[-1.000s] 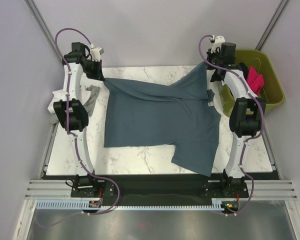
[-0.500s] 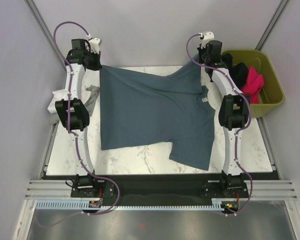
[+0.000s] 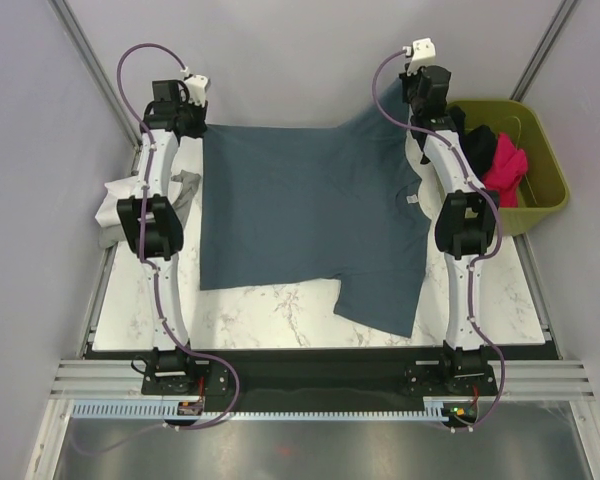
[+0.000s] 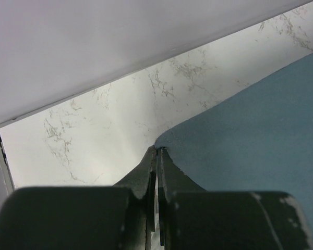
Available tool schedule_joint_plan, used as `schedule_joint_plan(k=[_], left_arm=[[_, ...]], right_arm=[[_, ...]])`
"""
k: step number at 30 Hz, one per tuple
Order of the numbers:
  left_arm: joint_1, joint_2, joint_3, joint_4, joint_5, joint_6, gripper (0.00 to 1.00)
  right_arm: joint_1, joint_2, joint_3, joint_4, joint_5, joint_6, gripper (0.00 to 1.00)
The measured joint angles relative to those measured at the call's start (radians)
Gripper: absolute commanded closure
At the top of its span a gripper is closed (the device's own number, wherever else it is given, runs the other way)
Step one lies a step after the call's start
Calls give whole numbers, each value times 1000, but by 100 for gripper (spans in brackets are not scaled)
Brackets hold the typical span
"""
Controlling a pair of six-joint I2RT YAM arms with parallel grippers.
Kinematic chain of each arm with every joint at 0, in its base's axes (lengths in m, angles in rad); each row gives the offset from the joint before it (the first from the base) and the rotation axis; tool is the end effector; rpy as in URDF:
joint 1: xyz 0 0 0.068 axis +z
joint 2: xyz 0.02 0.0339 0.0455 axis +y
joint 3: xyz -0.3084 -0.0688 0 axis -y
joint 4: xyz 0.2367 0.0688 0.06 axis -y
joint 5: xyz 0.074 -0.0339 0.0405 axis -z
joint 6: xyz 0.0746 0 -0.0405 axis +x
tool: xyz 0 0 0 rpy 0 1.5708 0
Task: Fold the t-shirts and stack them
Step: Fold the tshirt
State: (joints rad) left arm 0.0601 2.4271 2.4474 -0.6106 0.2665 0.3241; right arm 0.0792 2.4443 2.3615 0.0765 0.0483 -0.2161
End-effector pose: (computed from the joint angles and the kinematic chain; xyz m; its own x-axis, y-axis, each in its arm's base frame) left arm 0.6098 0.0170 0.2991 -0.4756 0.2792 -0.8342 0.3290 0.9359 0.1256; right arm 0.6440 0.0475 0.3508 0.0005 -0.2148 -0.9767 -0.0315 0.9762 -0.2147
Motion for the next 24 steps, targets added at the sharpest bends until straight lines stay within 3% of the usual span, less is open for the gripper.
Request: schedule_joint_plan(k=[12,24], left_arm=[[-7,7,-69,50,-28,8,98],[0,-153,-278,-128,36,51,98]], right_arm=[[-1,21,-94,-36,-8,-24,100],[-21,-282,-494,-171,-155,-16,100]])
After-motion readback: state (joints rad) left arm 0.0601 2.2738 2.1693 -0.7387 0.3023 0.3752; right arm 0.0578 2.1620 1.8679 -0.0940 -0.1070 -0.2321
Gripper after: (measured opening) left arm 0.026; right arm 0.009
